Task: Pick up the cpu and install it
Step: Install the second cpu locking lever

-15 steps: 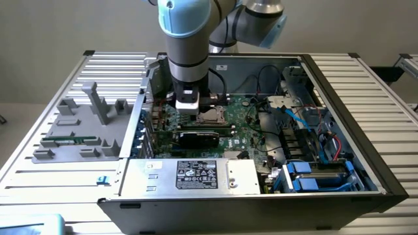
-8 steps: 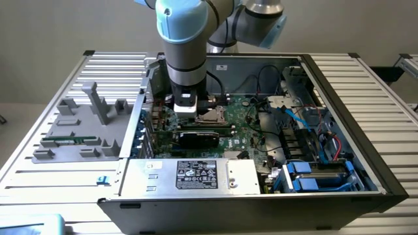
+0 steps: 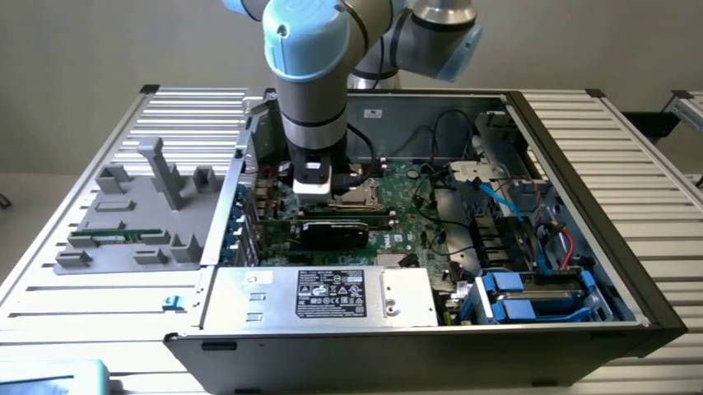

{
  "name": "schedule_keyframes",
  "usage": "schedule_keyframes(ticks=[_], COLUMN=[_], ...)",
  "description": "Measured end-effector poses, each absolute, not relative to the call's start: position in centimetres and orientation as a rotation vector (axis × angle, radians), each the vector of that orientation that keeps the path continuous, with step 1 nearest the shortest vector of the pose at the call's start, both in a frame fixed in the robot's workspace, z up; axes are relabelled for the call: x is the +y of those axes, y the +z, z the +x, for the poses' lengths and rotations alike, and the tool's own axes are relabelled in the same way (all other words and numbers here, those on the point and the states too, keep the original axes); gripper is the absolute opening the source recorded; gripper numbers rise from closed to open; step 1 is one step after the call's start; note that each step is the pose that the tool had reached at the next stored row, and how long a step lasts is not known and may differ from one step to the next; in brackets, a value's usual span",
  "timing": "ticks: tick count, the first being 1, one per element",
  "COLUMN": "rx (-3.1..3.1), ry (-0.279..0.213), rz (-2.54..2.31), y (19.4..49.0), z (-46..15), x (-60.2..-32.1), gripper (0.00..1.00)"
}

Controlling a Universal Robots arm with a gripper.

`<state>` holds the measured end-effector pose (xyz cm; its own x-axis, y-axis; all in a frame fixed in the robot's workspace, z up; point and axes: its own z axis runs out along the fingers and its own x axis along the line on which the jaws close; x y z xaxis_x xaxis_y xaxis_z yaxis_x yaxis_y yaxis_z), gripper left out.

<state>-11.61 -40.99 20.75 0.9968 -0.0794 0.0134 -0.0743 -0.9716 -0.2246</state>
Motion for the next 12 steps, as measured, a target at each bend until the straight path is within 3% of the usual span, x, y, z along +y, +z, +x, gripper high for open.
schedule_keyframes(ticks=[12], rx=[0.113], ry=[-0.032], rz=[-2.898], y=[20.29], z=[-11.61], x=[-40.96], gripper=[0.11])
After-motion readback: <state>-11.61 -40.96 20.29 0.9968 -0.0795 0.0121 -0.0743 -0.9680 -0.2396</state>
